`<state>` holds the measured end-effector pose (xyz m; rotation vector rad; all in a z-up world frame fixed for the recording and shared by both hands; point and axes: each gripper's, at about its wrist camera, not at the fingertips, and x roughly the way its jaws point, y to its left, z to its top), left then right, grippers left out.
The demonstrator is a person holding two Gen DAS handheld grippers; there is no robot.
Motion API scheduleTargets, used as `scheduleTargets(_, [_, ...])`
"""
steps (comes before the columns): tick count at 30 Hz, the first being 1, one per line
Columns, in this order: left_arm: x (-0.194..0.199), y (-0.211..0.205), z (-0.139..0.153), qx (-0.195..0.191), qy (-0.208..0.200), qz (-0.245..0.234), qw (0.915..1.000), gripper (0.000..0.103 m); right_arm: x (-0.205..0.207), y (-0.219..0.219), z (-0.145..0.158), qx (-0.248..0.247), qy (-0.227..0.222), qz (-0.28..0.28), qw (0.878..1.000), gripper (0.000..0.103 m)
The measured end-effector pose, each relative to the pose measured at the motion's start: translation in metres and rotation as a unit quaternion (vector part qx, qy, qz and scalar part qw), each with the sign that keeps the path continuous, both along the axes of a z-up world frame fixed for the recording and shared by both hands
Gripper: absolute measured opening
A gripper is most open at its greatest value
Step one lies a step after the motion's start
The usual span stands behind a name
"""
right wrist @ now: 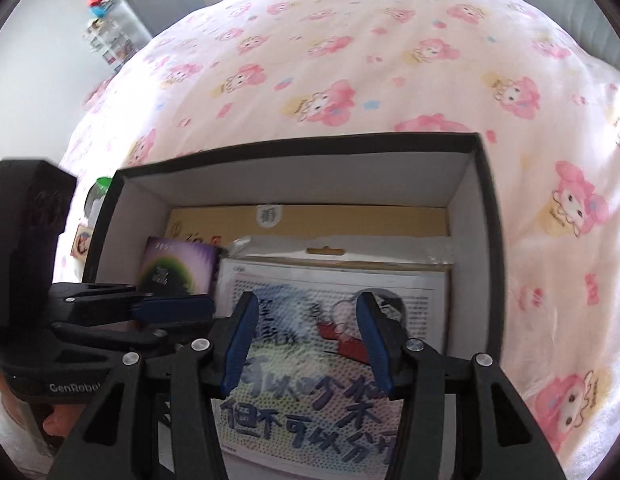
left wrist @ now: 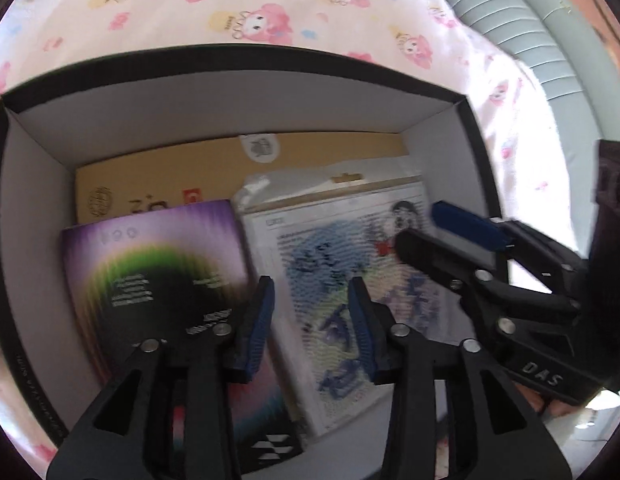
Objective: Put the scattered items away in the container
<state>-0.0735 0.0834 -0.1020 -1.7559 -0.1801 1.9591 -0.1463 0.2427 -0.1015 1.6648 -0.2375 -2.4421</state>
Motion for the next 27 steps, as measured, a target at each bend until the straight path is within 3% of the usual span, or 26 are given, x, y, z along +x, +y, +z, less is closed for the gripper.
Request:
scheduleTargets(4, [-0.002,-0.006,-0.006,0.006,-0.015,0.009,0.9998,0.037,0.010,-0.010,-0.002,0.047,0.016,-0.005,0.999,0.046])
scheduleTargets(7, [-0.005,-0.009,0.000,0.011,-0.007,0.018,0.9997,0.038,0.016,-0.015,-0.006,0.043,0.017,-0.007,0.999,0.046])
scheduleTargets(9, [-0.006,-0.010,0.008,0.009,0.018,0.022,0.9996,0.047,0.020,-0.019,-0.007,0.045,0.024,-0.005,0.999,0.046])
scheduleTargets(13, [-0.006,-0.007,0.018,0.006,0.050,0.021,0.9985,0.048,0.019,-0.027,-0.011,0.050,0.019,0.005,0.999,0.046])
scheduleTargets(21, [-0.019,0.001,0.009,-0.025,0.039,0.033,0.9984,0.048,0.019,-0.030,-0.017,0.054,0.010,0.006,0.998,0.046])
scheduleTargets(25, [-0.021,0.005,0.017,0.010,0.040,0.040,0.9984,0.048,0.018,-0.028,-0.021,0.054,0.003,0.000,0.999,0.046])
scheduleTargets(27, [-0.010,0.008,0.034,0.017,0.071,0.032,0.9968,0.047,0.025,-0.026,-0.013,0.068,0.013,-0.022,0.997,0.046])
